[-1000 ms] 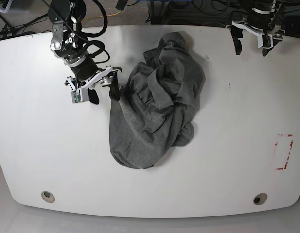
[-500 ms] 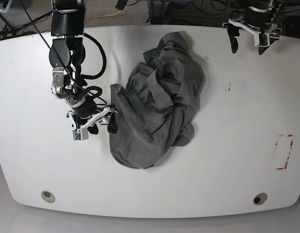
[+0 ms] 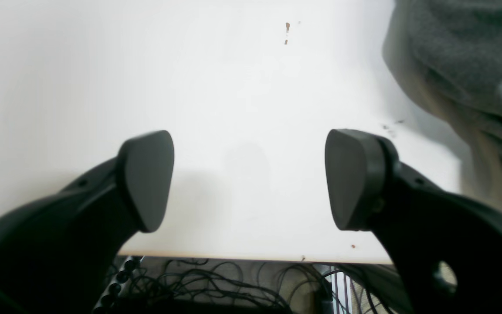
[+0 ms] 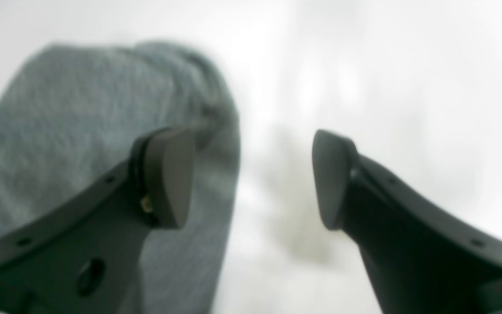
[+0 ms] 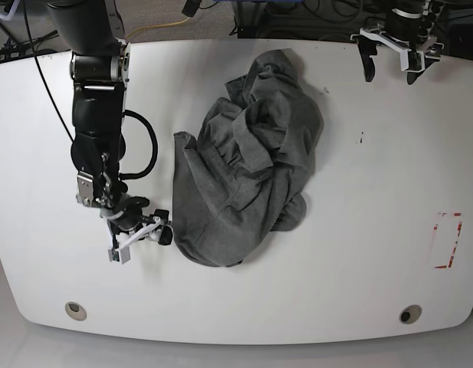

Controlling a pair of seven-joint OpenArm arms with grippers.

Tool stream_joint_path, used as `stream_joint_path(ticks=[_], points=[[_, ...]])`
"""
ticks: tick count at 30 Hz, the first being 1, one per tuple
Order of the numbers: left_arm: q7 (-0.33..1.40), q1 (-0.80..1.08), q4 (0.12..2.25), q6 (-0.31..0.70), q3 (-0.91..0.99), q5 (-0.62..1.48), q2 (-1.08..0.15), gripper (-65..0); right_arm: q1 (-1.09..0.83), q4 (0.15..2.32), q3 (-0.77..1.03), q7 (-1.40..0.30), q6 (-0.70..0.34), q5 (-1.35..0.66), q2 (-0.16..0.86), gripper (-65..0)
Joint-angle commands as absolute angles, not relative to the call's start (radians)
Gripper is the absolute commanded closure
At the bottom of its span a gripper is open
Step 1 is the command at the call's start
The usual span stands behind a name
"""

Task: Fold the T-shirt properly
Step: 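Lower the right gripper onto the grey shirt's edge and grasp it, then reach the left gripper to the shirt's opposite edge and grasp it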

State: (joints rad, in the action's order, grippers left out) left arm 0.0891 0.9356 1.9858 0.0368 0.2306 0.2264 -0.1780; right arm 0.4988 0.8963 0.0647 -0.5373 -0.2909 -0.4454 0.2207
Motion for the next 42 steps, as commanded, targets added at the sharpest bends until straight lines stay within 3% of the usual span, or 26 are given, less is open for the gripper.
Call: stream_joint_path(ticks=[1, 11, 30, 42], points=[[0.07, 0.947, 2.002, 0.036, 0.234, 0.229, -0.185, -50.6, 0.565, 0.808, 0.067, -0.479, -0.309, -0.458, 0.229, -40.9], [0.07, 0.947, 2.002, 0.036, 0.232, 0.232, -0.185, -50.6, 0.665, 0.553, 0.065, -0.363, -0.314, -0.456, 0.22, -41.2], [0.07, 0.949, 2.003, 0.036, 0.2, 0.231, -0.185, -50.6, 0.642, 0.549, 0.065, -0.36, -0.312, -0.456, 0.097, -40.9], [0.07, 0.949, 2.003, 0.036, 0.191, 0.231, -0.185, -50.6, 0.642, 0.549, 0.065, -0.36, -0.308, -0.456, 0.093, -40.7]])
